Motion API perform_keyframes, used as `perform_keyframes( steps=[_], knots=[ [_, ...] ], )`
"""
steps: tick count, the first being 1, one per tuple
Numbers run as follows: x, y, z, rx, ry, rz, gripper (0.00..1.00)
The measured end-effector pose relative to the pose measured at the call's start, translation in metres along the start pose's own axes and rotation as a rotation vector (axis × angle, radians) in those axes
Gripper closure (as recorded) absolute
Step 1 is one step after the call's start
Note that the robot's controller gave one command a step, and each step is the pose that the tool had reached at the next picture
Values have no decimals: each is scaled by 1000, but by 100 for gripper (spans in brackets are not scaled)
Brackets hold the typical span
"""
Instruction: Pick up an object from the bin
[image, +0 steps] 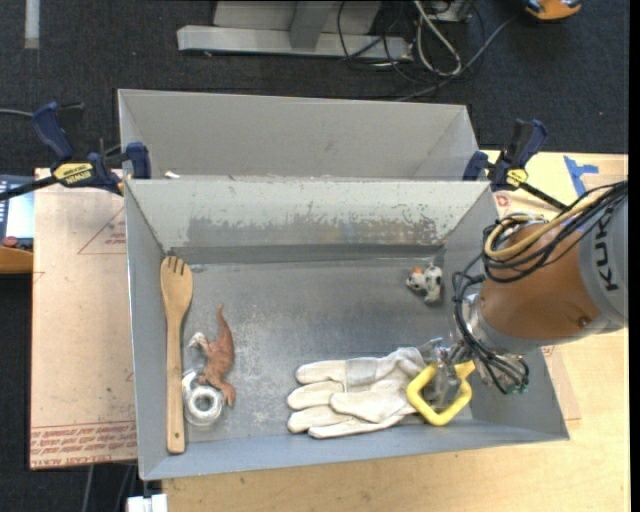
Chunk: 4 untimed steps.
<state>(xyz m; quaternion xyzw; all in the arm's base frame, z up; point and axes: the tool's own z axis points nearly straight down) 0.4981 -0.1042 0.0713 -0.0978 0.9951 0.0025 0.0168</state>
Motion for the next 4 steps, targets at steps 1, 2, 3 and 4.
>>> perform_keyframes(
  steps=[1,2,3,4],
  knots=[
    [-14,76,-75,-6,-7,-32,100],
    [-7,30,-7,2,7,28,100],
    [-9,49,-113,-3,3,8,100],
    [-6,47,-40,0,3,-3,100]
  ],
)
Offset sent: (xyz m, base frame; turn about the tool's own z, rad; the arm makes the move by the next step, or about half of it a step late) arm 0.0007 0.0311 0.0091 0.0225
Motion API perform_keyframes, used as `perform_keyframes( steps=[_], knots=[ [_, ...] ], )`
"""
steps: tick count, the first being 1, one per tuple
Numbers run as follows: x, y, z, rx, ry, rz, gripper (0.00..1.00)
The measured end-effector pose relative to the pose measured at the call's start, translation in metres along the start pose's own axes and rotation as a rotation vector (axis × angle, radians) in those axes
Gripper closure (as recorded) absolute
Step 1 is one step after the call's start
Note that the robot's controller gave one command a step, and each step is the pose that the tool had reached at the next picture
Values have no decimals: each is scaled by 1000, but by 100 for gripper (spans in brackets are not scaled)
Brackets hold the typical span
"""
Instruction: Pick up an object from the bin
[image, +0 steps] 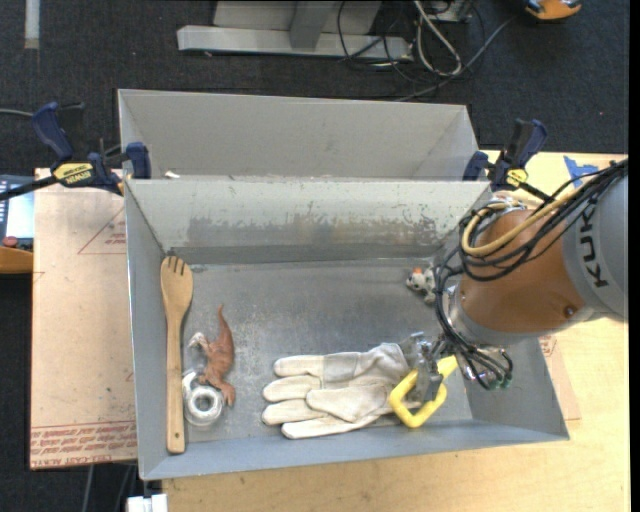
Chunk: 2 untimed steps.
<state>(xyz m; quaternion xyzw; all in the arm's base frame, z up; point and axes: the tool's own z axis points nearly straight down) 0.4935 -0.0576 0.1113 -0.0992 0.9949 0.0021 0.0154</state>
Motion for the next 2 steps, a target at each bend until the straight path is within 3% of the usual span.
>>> perform_keyframes(
  steps=[1,2],
  knots=[
    [-23,-22,0,0,-9,-190,100],
    [-7,-4,31,1,-5,76,100]
  ],
)
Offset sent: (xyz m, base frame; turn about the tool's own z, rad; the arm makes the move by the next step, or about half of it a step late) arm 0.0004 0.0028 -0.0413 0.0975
